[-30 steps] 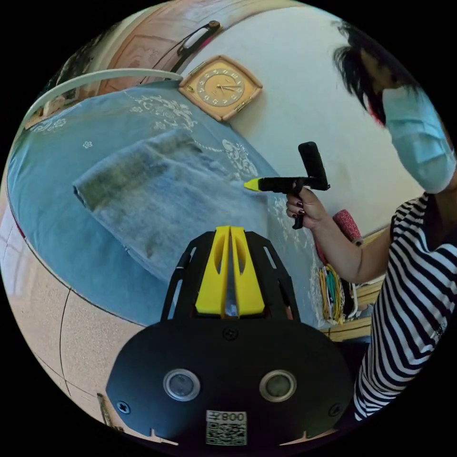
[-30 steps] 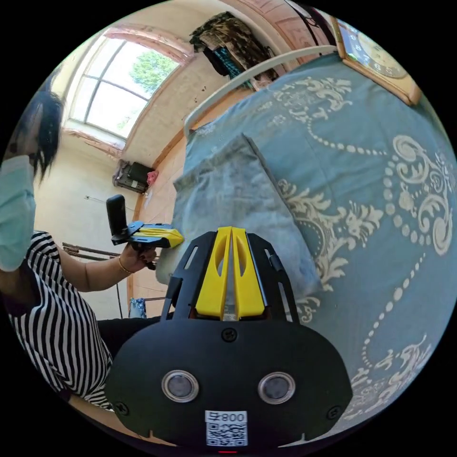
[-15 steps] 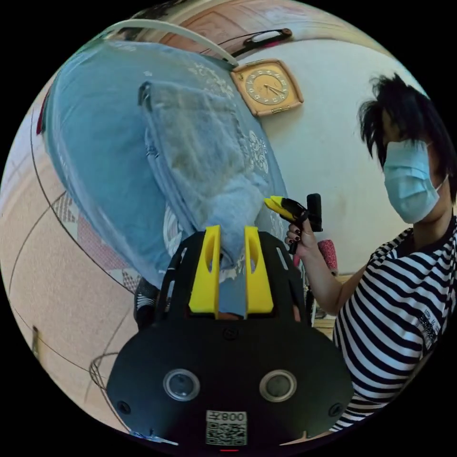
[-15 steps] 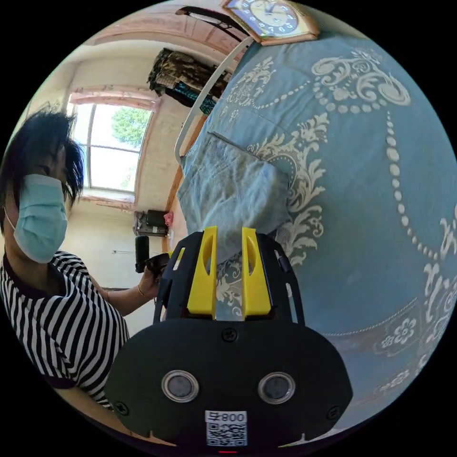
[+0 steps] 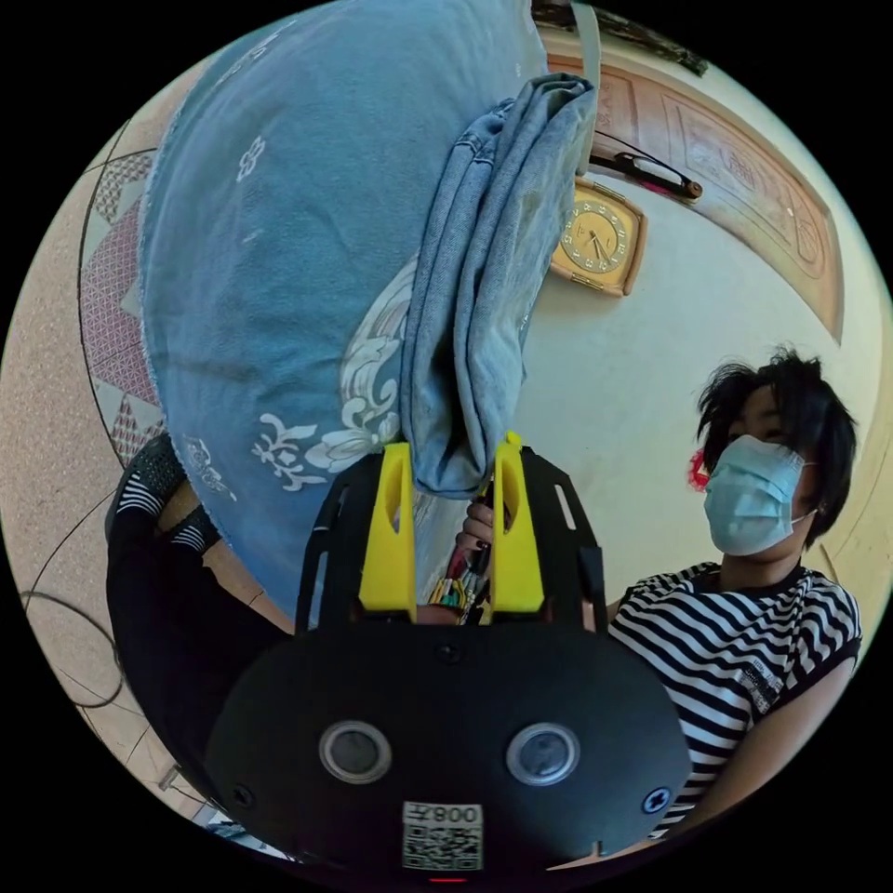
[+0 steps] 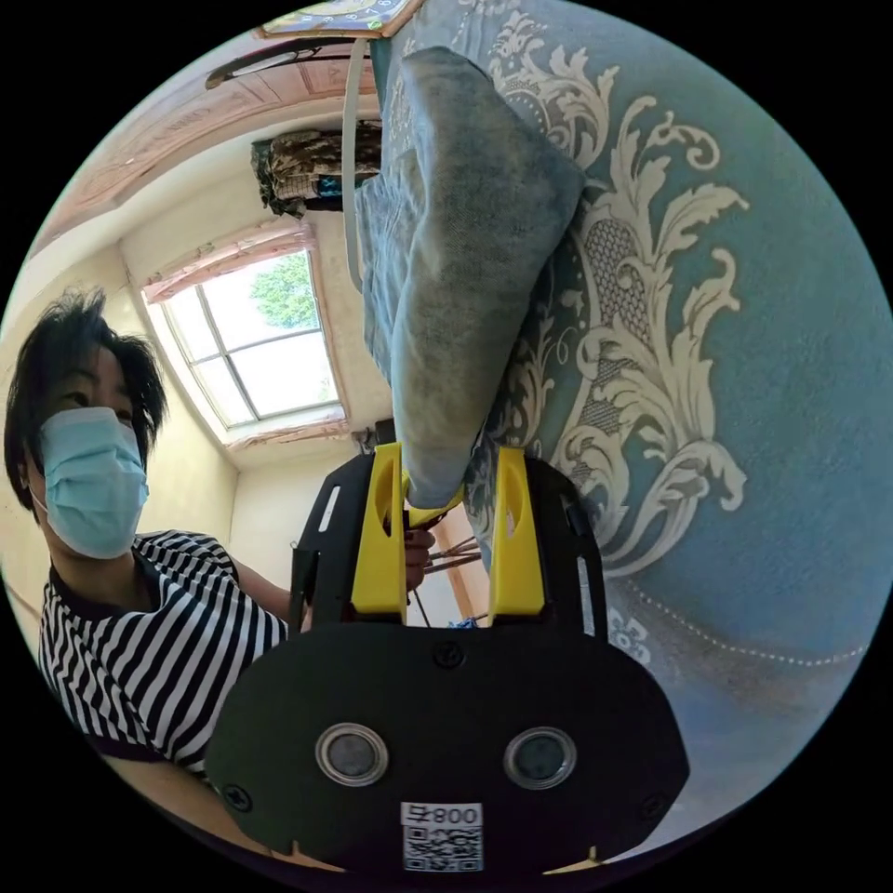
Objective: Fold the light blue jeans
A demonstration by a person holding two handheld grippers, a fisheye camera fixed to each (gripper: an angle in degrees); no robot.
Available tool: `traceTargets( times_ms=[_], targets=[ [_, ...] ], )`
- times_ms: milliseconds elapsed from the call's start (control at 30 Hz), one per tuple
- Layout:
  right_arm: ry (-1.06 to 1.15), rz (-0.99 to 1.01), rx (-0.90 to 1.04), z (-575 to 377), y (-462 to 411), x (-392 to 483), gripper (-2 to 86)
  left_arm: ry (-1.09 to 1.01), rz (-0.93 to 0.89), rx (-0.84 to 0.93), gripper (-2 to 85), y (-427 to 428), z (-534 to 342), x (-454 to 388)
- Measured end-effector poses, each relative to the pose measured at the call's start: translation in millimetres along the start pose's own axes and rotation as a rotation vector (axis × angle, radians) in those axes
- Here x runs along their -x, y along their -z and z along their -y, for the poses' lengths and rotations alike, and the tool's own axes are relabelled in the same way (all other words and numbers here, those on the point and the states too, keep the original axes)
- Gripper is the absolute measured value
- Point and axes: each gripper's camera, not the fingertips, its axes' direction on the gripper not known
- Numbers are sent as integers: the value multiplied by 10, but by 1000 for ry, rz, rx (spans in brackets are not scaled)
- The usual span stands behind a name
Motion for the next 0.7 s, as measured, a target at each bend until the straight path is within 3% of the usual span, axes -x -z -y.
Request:
traceTargets(
  times_ms=[167, 367, 700],
  targets=[
    [-9, 93, 31, 46, -208, 373, 144, -24, -15, -1, 54, -31, 55, 30],
    [-32, 153, 2, 124, -432, 920, 123, -31, -59, -20, 52, -106, 62, 86],
    [-46, 217, -30, 197, -696, 2294, 74, 35, -73, -102, 164, -122, -47, 319]
  ],
)
